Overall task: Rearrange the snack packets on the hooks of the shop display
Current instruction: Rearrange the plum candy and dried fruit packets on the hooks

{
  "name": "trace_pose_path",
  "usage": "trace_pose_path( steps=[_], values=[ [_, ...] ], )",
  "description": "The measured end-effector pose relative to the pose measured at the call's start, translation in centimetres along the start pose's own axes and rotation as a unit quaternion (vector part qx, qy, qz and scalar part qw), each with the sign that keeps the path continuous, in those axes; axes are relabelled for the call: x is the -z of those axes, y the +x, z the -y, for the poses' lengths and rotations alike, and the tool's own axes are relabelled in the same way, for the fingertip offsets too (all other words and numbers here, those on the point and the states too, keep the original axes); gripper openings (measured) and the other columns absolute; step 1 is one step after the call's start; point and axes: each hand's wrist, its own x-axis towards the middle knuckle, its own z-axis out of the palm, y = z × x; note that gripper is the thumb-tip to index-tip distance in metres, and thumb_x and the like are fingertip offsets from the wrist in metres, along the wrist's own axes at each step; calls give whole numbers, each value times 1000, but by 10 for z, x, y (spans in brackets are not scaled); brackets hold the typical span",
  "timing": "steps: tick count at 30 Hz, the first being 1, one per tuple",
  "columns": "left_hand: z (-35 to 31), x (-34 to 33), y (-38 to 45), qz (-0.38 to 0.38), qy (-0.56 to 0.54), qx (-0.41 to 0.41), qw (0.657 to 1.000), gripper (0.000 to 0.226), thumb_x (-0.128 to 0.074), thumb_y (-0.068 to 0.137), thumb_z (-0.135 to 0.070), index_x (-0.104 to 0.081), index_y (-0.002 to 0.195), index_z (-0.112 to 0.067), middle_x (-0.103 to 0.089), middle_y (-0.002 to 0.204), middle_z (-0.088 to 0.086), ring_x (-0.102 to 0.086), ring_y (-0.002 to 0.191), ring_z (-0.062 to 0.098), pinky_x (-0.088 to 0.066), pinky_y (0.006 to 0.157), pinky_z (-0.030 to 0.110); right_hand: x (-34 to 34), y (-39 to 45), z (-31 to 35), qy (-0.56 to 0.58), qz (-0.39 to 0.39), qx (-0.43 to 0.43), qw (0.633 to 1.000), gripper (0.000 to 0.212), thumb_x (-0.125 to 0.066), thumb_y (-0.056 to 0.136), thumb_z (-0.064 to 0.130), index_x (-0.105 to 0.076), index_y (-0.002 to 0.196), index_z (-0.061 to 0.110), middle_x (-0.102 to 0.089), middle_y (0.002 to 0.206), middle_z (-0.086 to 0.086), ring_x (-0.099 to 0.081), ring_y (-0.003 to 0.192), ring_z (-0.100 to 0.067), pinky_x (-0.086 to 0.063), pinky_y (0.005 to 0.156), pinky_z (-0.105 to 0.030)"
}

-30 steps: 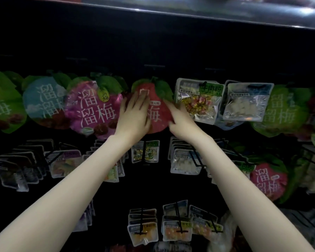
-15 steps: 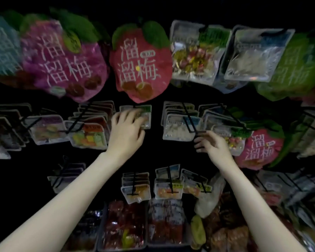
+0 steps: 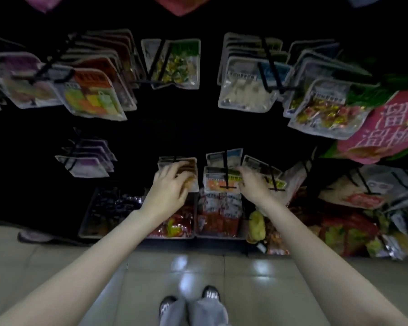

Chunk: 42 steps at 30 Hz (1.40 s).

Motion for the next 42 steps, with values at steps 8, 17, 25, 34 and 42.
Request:
trace_pose_path(
  steps=[8, 17, 25, 34, 42],
  values=[
    [9, -8, -2, 7, -11, 22, 1000, 31, -56, 82, -8, -63, 112, -6, -52, 128, 16, -47, 119, 37, -37, 96, 50, -33, 13, -10, 31, -4, -72, 997, 43, -53, 92, 4, -47, 135, 8, -53, 130, -17, -55, 113, -31, -45, 86, -36],
    [-1, -18, 13, 8, -20, -10, 1000, 34, -60, 82, -2, -62, 115, -5, -52, 127, 18, -46, 118, 39, -38, 93, 49, -9, -6, -16, 9, 47, -44, 998, 36, -47, 98, 15, -49, 133, 9, -51, 136, -14, -55, 116, -29, -41, 96, -36],
    [-25, -26, 24, 25, -66, -58, 996, 36, -53, 85, -2, -58, 120, -8, -47, 132, 15, -44, 123, 34, -37, 101, 49, 22, -47, -28, 21, 69, -12, 997, 30, -55, 94, 22, -62, 117, 5, -65, 111, -12, -58, 104, -27, -39, 76, -29],
    [-57, 46, 69, 21, -364, -22, 931, 42, -61, 89, -22, -42, 127, -20, -52, 119, -6, -52, 103, 3, -43, 84, 10, 150, -61, 12, 236, -85, 78, 965, 19, -60, 90, 19, -65, 81, 3, -66, 80, -17, -59, 72, -25, -38, 65, -30],
    [-59, 82, 69, 65, -441, 47, 894, 6, -65, 84, -15, -67, 79, -19, -68, 85, -3, -61, 81, 7, -45, 82, 25, 155, -52, 24, 414, -128, 20, 901, 22, -54, 88, -8, -58, 101, 10, -63, 82, 3, -60, 66, 5, -47, 63, -13]
  ],
)
